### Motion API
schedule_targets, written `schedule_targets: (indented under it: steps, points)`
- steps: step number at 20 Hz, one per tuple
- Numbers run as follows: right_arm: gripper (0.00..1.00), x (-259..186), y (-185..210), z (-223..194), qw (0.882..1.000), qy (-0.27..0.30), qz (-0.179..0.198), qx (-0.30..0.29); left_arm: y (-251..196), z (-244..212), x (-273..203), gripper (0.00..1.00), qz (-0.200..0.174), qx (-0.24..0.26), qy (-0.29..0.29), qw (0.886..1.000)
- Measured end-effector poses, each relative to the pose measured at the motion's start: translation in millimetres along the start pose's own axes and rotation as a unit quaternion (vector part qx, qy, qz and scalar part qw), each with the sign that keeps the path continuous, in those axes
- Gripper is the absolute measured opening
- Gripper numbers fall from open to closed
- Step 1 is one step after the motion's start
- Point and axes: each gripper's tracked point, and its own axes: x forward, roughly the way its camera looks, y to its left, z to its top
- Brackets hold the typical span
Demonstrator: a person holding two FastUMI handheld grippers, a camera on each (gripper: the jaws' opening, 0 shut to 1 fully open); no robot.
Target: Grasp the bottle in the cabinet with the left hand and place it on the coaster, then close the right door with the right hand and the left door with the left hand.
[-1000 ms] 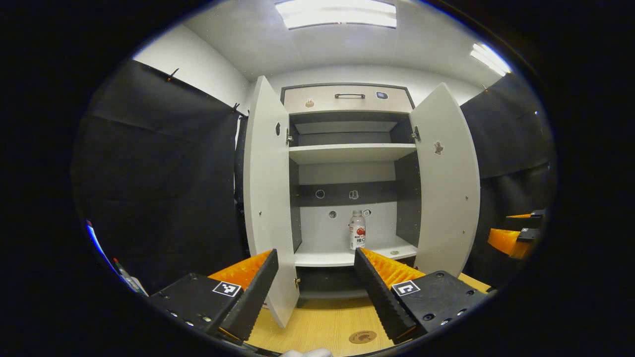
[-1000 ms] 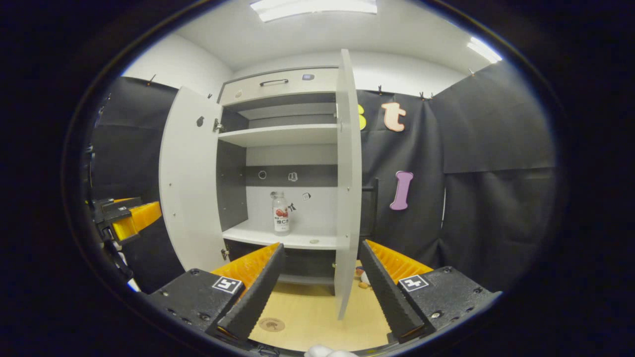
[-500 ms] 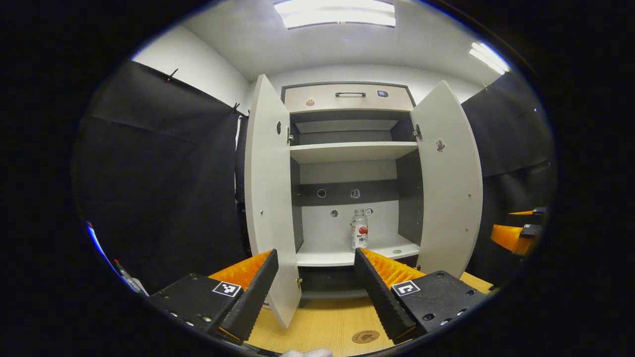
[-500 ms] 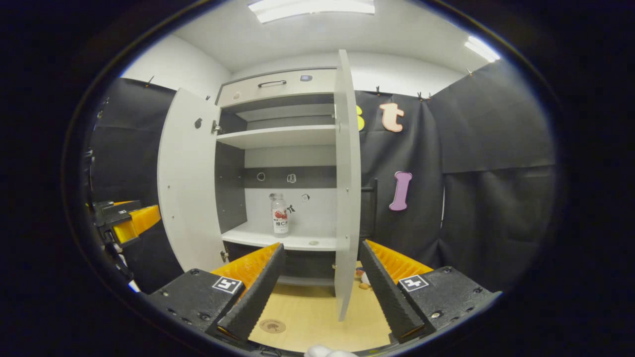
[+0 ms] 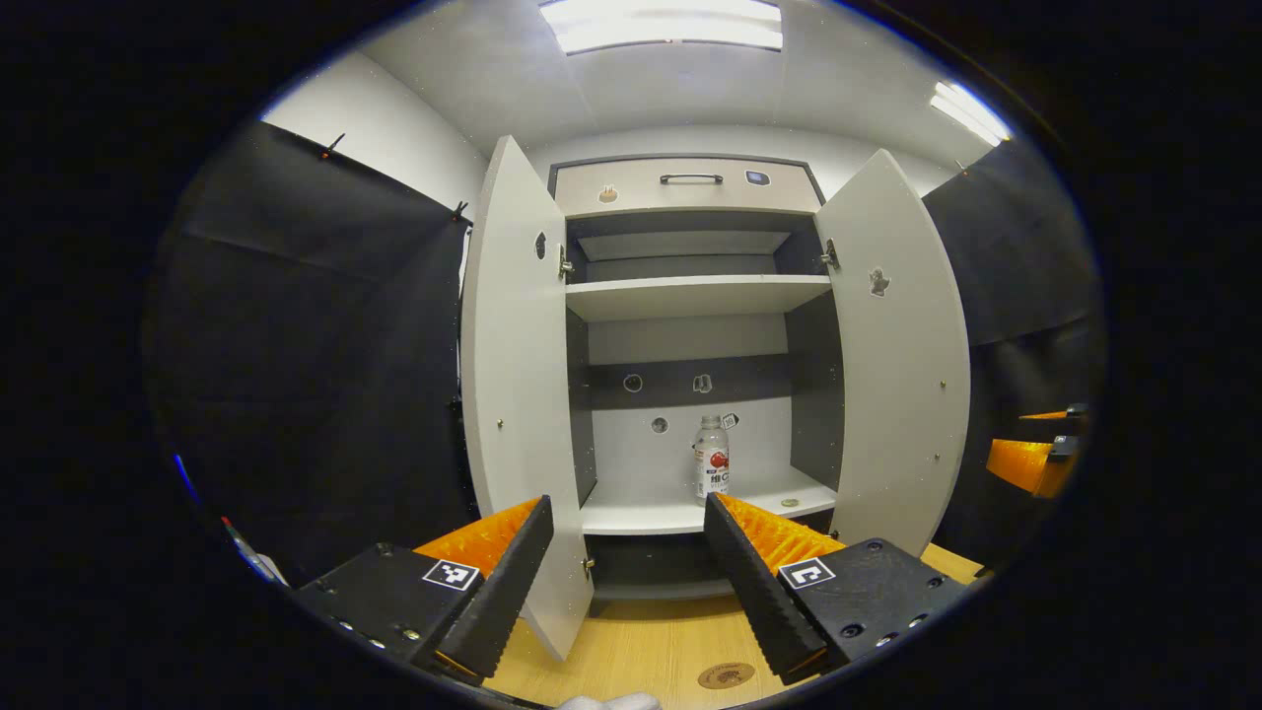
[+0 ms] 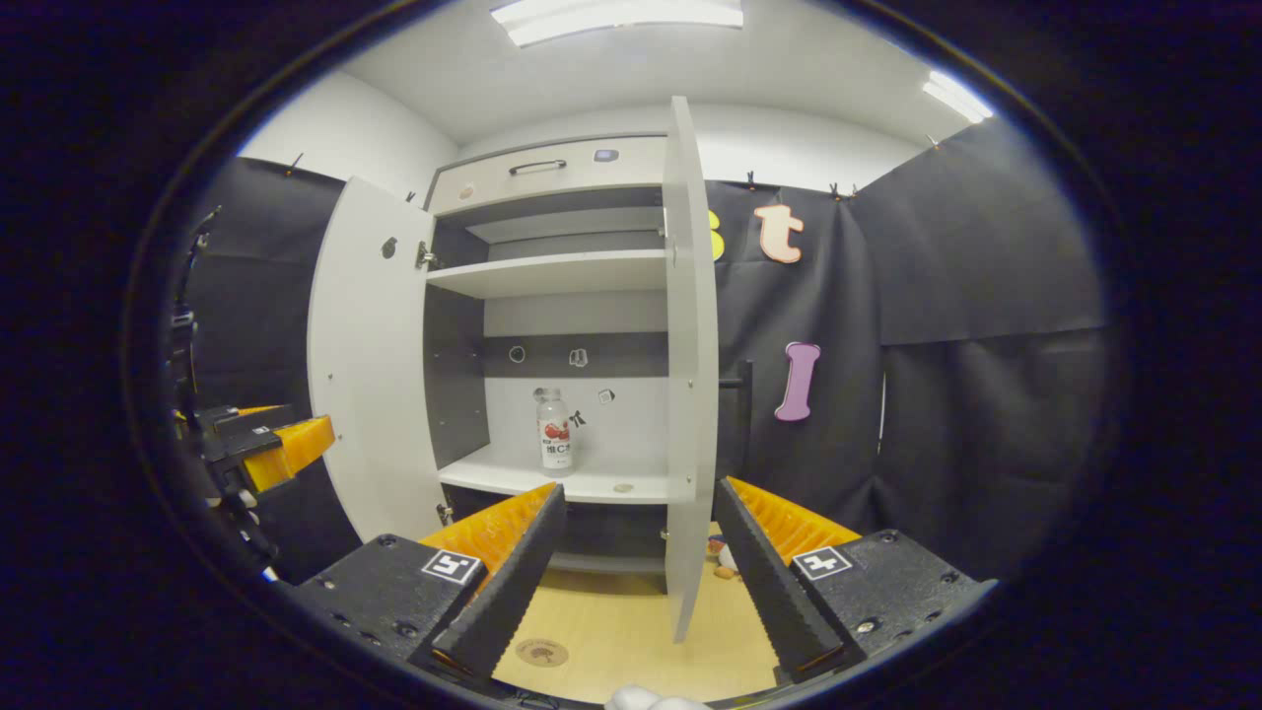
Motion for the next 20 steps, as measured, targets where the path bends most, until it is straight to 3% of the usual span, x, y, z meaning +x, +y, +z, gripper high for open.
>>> schedule_targets:
  steps: [13,20]
  points:
    - [1.00,0,-24,27,0.999,-0.010,-0.046,-0.005,-105,5,167,0.94,-0.082,-0.022,-0.031,0.996]
    - [1.00,-5,-36,35,0.997,-0.006,-0.073,-0.026,-123,-23,279,0.95,-0.062,-0.020,-0.008,0.998]
